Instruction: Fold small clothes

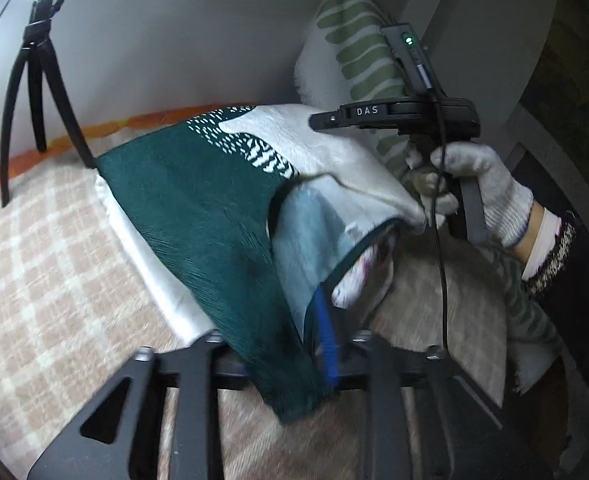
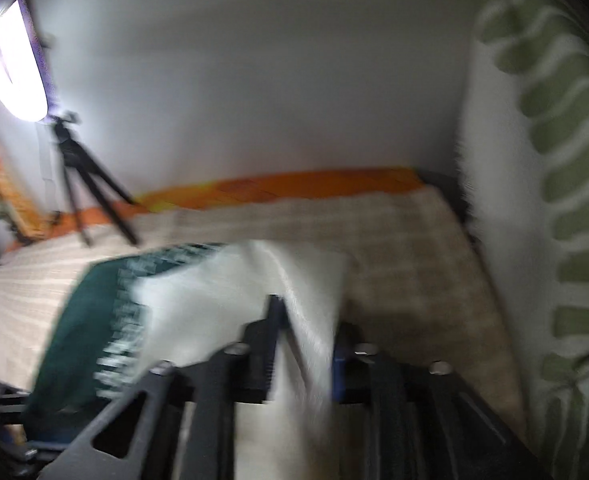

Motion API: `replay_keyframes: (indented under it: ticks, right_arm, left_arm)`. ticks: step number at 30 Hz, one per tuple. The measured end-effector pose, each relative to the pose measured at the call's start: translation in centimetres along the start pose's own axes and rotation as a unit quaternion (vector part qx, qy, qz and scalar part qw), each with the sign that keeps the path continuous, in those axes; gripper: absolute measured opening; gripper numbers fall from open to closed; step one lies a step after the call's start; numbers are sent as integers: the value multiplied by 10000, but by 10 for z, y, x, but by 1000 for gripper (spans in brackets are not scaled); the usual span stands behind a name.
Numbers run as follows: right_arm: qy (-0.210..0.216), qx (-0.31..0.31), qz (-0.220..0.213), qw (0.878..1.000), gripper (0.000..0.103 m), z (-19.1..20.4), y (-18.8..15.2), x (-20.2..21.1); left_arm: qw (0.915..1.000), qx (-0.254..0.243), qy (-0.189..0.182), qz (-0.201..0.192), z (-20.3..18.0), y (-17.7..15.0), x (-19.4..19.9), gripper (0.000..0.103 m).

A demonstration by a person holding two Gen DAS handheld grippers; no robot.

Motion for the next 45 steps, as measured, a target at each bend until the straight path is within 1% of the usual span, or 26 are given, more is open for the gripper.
replay_keyframes:
  ticks: [2,5,8,9,10,11,12,13,15,17,21,25,26,27,29,32,33,35,39,43,45]
  right_arm:
    - [-244,-102,82,9996,28,-10,-4,-2]
    - [-456,-155,34,9988,32,-18,-6,5]
    - [-567,-175,-53,9982,37,-19,-7,18]
    - [-574,-212,-83,9981,42,-19,-7,24]
    - [-586,-241,-118,9979,49,-19,-7,28]
    - [-624,-270,-163,9976,53,-19,-7,34]
    - [-662,-288,-201,9972,60,-19,-6,40]
    - [-703,-301,-228,9968,62,-19,-6,45]
    - [-772,-300,-293,9961,65,-17,-8,62]
    - [-767,-287,-378,9959,69,-11,-9,79]
    - [-739,-299,-477,9957,72,4,-17,113]
    - [-833,-291,-584,9944,78,22,-33,145]
    - [-836,-287,-600,9943,79,27,-37,151]
    - [-847,-279,-623,9941,80,32,-42,157]
    - [-912,-285,-666,9932,82,41,-51,170]
    - [-944,-262,-748,9924,85,59,-65,188]
    - [-977,-243,-775,9919,86,64,-70,194]
    - [-1029,-227,-851,9908,90,77,-80,207]
    - [-996,-136,-927,9906,95,103,-99,225]
    - [-909,-171,-971,9910,98,121,-115,234]
    - [-870,-215,-980,9911,98,128,-124,236]
  left_arm:
    - [9999,11,164,19,3,-2,9,45]
    - [9997,93,241,21,8,-5,25,45]
    - [9993,68,364,-8,11,-7,42,45]
    - [9992,59,401,-16,10,-7,44,45]
    - [9989,55,461,-44,9,-8,54,46]
    - [9988,52,491,-58,8,-7,58,53]
    - [9985,46,530,-82,8,-9,67,59]
    - [9983,32,570,-113,6,-9,73,60]
    - [9979,-29,634,-152,0,-12,88,60]
    - [9976,-55,664,-176,-3,-13,99,60]
    - [9970,-114,707,-287,-13,-19,124,62]
    - [9966,-109,738,-341,-23,-29,149,65]
    - [9965,-119,749,-352,-25,-30,152,66]
    - [9962,-139,773,-377,-29,-34,159,70]
    - [9954,-186,837,-431,-36,-40,172,72]
    - [9946,-282,863,-507,-46,-49,190,73]
    - [9944,-302,863,-534,-48,-51,194,77]
    - [9934,-330,894,-636,-53,-57,206,79]
    - [9911,-345,1003,-804,-59,-68,226,81]
    - [9886,-291,1184,-883,-59,-80,242,82]
    - [9877,-237,1280,-862,-57,-86,246,82]
Point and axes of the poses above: each gripper's, at about its wrist camera, not at the fingertips, and x roughly against the way its jaws point, z to its left, y to its top, the point moved 8 cm from there along -x, roughly the way its jaws point, and after that the axes turned 10 degrees about -y, right-handed, at the moved point
